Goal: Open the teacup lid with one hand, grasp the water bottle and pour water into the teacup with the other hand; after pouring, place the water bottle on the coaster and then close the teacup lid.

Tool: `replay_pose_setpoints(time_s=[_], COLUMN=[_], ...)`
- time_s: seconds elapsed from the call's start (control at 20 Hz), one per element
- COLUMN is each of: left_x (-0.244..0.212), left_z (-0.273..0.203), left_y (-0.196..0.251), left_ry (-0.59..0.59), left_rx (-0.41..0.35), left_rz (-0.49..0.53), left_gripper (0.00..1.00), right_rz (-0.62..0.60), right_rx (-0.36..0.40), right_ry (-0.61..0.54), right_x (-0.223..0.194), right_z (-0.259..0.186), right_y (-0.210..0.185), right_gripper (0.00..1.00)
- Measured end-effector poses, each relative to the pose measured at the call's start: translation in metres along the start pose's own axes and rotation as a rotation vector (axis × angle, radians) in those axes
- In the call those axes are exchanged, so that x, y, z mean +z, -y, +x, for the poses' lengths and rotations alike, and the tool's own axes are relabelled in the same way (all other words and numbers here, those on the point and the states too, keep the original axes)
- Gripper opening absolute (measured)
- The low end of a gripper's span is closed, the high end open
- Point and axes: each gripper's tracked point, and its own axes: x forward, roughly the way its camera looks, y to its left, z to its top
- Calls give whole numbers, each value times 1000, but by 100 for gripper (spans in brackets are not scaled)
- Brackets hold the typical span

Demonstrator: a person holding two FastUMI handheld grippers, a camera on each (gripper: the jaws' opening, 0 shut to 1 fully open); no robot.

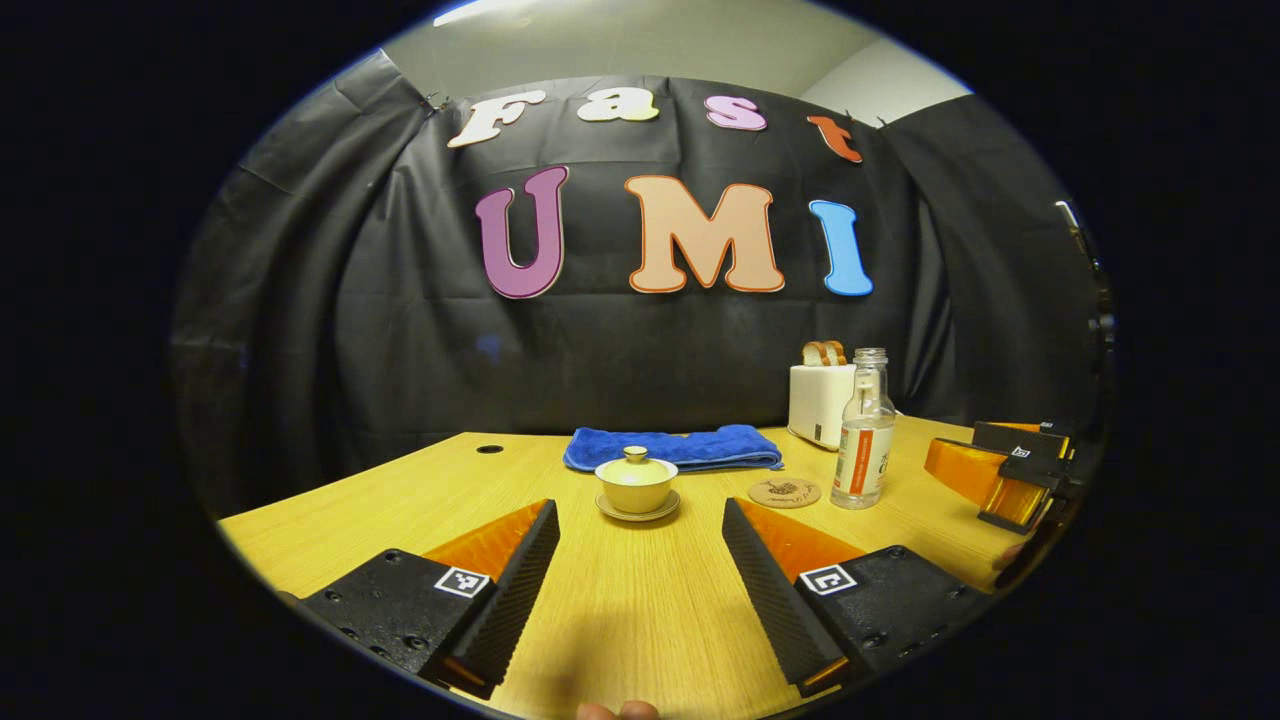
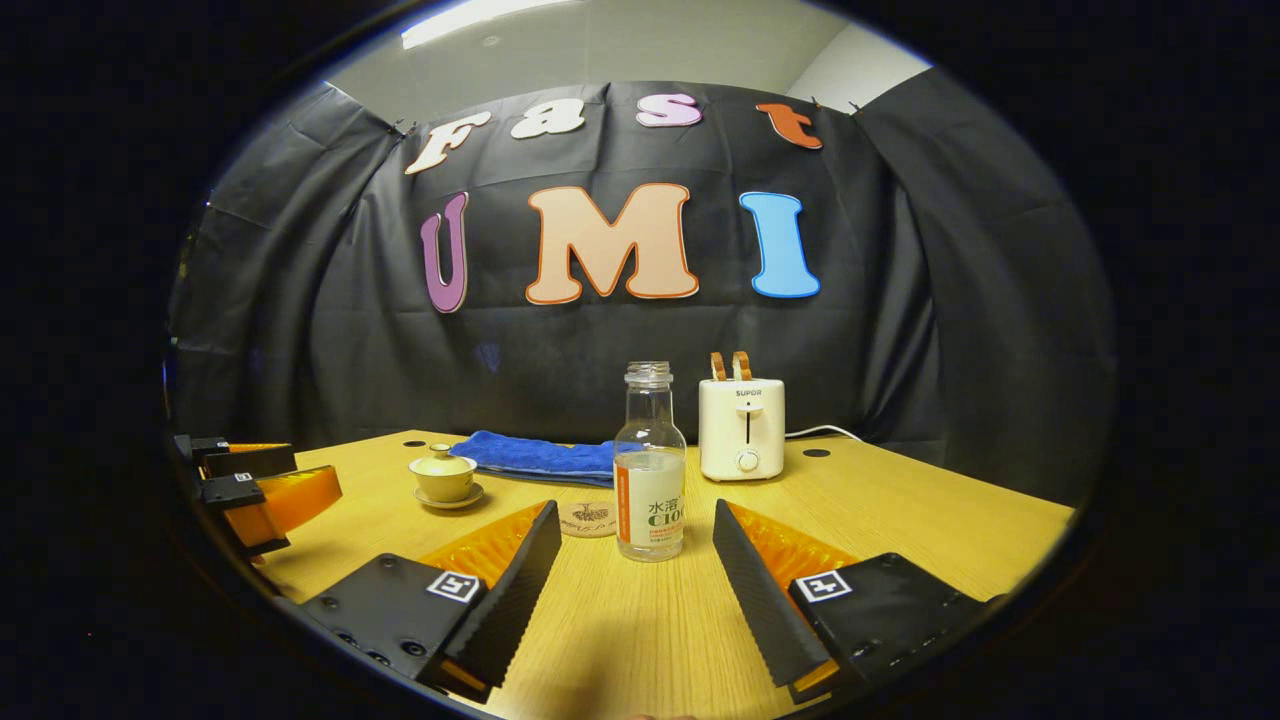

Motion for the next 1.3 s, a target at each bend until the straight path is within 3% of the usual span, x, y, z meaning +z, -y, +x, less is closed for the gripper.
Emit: replay_pose_setpoints(time_s=[0.25,0.6,0.75,1.3], left_x=[-1,1,-2,-13], left_z=[0,13,39,173], left_y=[-1,3,-2,-7], left_ry=[0,6,1,-55], left_rx=[0,-15,-4,13], left_rz=[0,-5,-4,24], left_gripper=[99,95,95,95], right_rz=[0,0,-1,-5], right_rx=[1,2,7,-150], right_ry=[0,-1,-2,4], right_x=[0,0,0,3], right_z=[1,0,4,26], right_y=[0,0,4,87], right_gripper=[96,96,97,98])
